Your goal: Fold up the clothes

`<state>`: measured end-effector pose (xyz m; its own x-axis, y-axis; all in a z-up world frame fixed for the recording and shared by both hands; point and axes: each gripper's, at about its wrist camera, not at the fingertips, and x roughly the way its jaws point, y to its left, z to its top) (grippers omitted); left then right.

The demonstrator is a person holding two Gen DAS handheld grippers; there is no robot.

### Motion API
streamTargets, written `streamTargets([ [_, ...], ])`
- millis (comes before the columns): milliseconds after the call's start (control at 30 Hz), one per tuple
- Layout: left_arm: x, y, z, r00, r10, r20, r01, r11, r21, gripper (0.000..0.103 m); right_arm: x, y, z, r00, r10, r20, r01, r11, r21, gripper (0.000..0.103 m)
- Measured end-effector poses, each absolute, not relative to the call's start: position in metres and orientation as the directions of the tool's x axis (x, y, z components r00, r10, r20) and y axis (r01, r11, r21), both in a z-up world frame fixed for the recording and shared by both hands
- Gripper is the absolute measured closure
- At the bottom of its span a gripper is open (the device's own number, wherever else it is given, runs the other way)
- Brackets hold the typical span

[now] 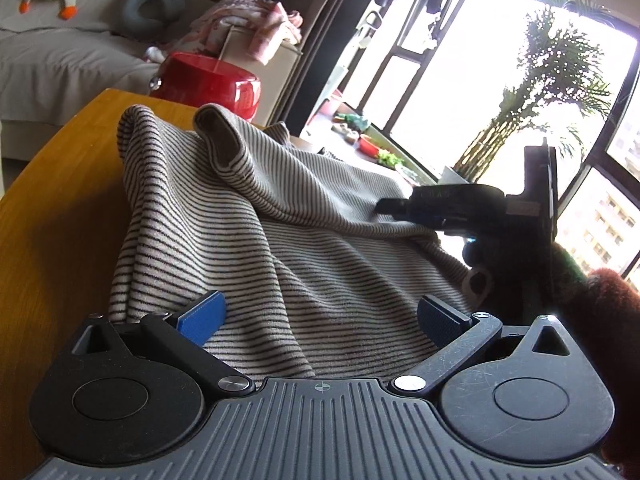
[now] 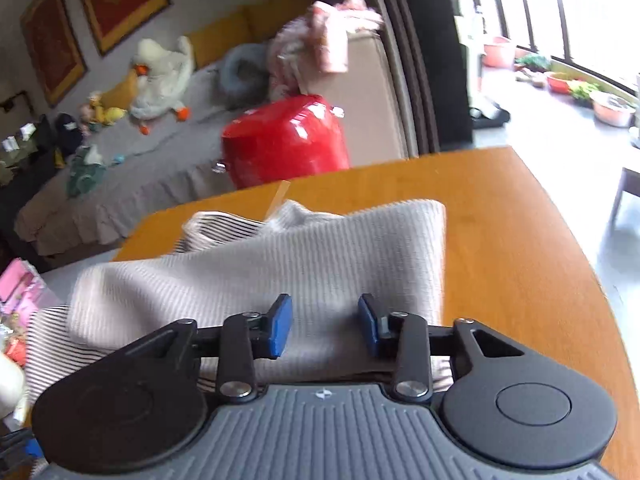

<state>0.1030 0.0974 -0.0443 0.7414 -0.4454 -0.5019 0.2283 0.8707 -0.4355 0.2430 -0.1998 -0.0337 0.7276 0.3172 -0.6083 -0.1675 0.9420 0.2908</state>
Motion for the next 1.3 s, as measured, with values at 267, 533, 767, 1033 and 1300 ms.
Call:
streamTargets([
  [267,0.108,0.097,-0.037,0.715,-0.445,-0.539,0.238,0.880,-0.411,0.000,0.223,-0.215,-0.025,0.735,0.302,-0.607,-0.151,0.946,0.287,0.083],
  [533,0.095,0.128,0.001,0.795,-0.321,-0.515,0.183,0.936,-0.301,0.000,0.107,-0.148,0.008,0.519,0.620,-0.588,-0.593,0.757,0.275,0.070],
  [767,0.077,0.148,0.019,0.834,-0.254,-0.489,0.149,0.959,-0.243,0.000,0.045,-0.063,-0.019,0.467,0.576,-0.671,-0.801,0.598,-0.044,0.055],
  [1033,0.056,0.157,0.030,0.869,-0.204,-0.451,0.138,0.975,-0.175,0.000,0.086,-0.044,0.043,0.634,0.570,-0.523,-0.722,0.679,-0.136,0.091],
  [1300,0.062,0.152,0.034,0.882,-0.217,-0.418,0.154,0.971,-0.181,0.000,0.140,-0.026,0.180,0.752,0.603,-0.265,-0.654,0.732,-0.191,0.092],
])
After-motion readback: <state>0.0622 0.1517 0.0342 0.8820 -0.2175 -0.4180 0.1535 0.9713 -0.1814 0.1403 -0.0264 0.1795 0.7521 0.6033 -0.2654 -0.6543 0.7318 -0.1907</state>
